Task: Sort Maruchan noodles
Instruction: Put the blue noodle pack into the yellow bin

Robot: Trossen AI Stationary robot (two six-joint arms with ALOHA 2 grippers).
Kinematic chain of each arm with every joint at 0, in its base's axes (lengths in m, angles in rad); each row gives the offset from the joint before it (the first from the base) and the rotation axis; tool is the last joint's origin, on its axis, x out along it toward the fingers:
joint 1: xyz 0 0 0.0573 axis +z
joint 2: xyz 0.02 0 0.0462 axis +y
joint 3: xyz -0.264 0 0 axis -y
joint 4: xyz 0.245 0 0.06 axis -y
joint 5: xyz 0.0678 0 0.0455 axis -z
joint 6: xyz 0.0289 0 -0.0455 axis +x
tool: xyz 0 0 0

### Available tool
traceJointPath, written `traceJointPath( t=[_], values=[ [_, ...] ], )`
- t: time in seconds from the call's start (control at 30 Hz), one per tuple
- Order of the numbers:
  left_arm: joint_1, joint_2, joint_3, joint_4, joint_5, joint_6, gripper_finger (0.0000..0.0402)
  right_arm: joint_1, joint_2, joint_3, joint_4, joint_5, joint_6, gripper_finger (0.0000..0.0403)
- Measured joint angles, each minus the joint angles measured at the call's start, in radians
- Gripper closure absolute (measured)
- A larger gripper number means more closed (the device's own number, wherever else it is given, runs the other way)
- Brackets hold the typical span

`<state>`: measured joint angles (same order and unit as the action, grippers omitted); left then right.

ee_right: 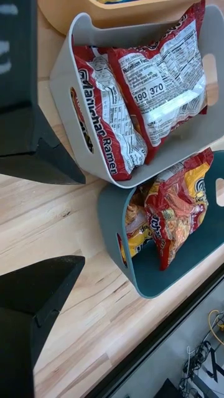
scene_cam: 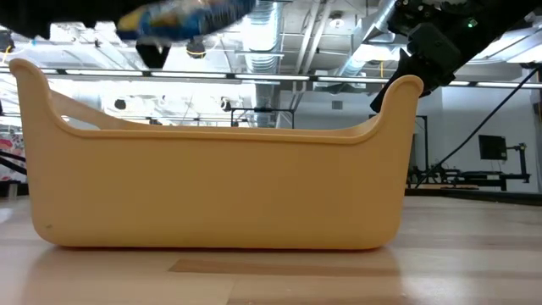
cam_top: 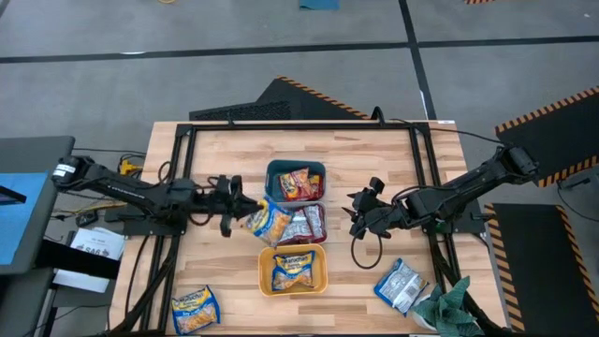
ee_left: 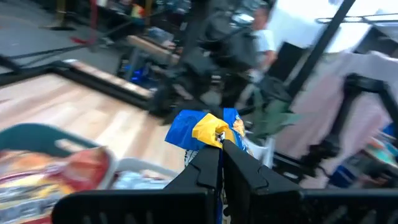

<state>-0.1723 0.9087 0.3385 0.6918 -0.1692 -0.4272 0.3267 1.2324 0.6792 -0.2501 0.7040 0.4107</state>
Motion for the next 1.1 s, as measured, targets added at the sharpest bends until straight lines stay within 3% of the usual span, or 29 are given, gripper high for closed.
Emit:
traceJointPath(
  t=[0.13,0.33,0.57,0.7,0.87,1.1],
  values=[
    [-0.093,0.054,0.062,-0.008,-0.002,0.036,0.0401,0.000,0.000,0.000,0.001,0.000,0.000,0.0185],
    [-0.190,0.248,0.238,-0.146,0.007,0.148,0.0401,-0.002,0.000,0.000,0.006,0.000,0.000,0.0185],
    [-0.203,0.530,0.471,-0.357,0.150,0.274,0.0401,-0.002,0.000,0.000,0.005,0.000,0.000,0.0185],
    [-0.200,0.650,0.576,-0.453,0.166,0.342,0.0401,-0.002,0.000,0.000,0.004,0.000,0.000,0.0185],
    [-0.200,0.717,0.664,-0.626,0.104,0.414,0.0401,-0.002,0.000,0.000,0.003,0.000,0.000,0.0185],
    [-0.218,0.721,0.674,-0.774,0.101,0.440,0.0401,-0.002,0.000,0.000,0.001,0.000,0.000,0.0185]
  ],
)
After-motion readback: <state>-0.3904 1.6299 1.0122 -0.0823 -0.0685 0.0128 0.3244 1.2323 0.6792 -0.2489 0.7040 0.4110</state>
